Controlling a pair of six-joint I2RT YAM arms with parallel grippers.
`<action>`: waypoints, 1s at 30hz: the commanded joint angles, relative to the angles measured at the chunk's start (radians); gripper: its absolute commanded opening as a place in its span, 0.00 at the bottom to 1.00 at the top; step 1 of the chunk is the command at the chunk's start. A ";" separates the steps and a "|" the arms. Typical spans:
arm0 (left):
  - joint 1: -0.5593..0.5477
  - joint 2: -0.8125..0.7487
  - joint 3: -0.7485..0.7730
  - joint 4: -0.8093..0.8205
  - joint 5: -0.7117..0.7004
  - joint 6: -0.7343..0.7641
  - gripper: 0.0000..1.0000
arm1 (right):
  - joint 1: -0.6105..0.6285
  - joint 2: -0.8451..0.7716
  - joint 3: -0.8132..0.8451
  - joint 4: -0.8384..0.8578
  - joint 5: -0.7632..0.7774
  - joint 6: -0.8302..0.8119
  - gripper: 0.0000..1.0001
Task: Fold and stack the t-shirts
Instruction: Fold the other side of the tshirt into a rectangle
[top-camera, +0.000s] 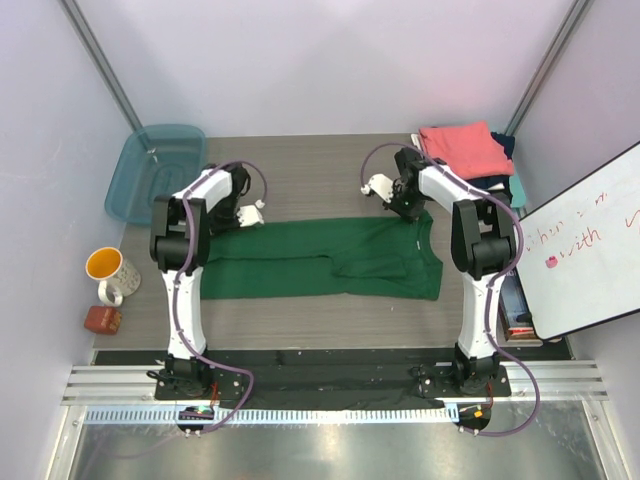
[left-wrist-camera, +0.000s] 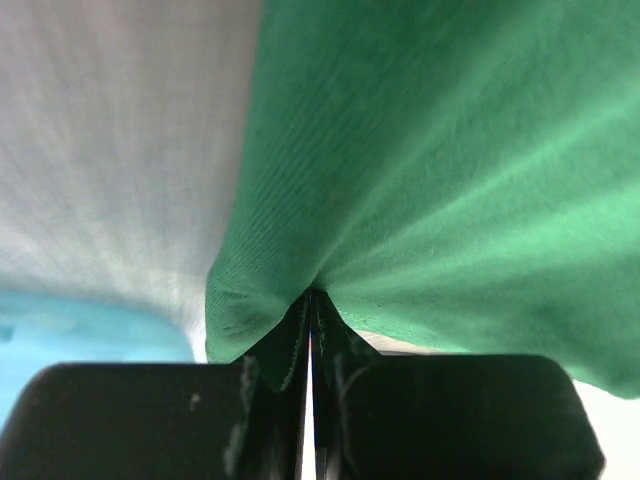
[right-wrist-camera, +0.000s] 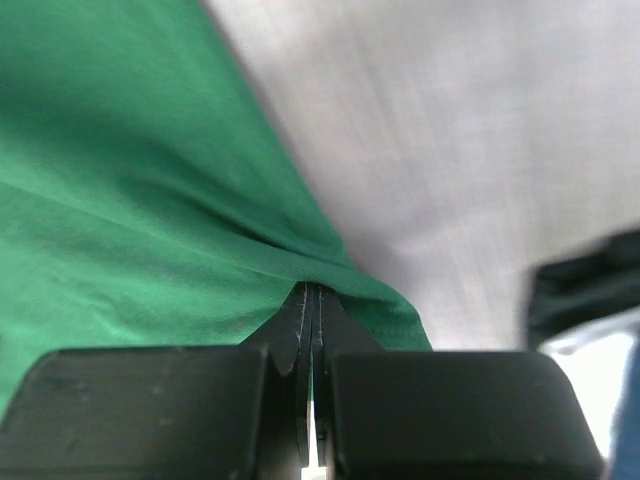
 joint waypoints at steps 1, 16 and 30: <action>0.018 0.071 -0.006 0.225 -0.109 -0.037 0.00 | -0.029 0.056 0.044 0.205 0.123 -0.035 0.01; -0.028 0.030 0.112 0.193 -0.079 -0.124 0.00 | -0.011 -0.009 0.142 0.210 0.119 0.025 0.14; -0.147 -0.227 0.029 0.112 0.016 -0.114 0.00 | 0.113 -0.159 0.173 -0.288 -0.200 0.071 0.01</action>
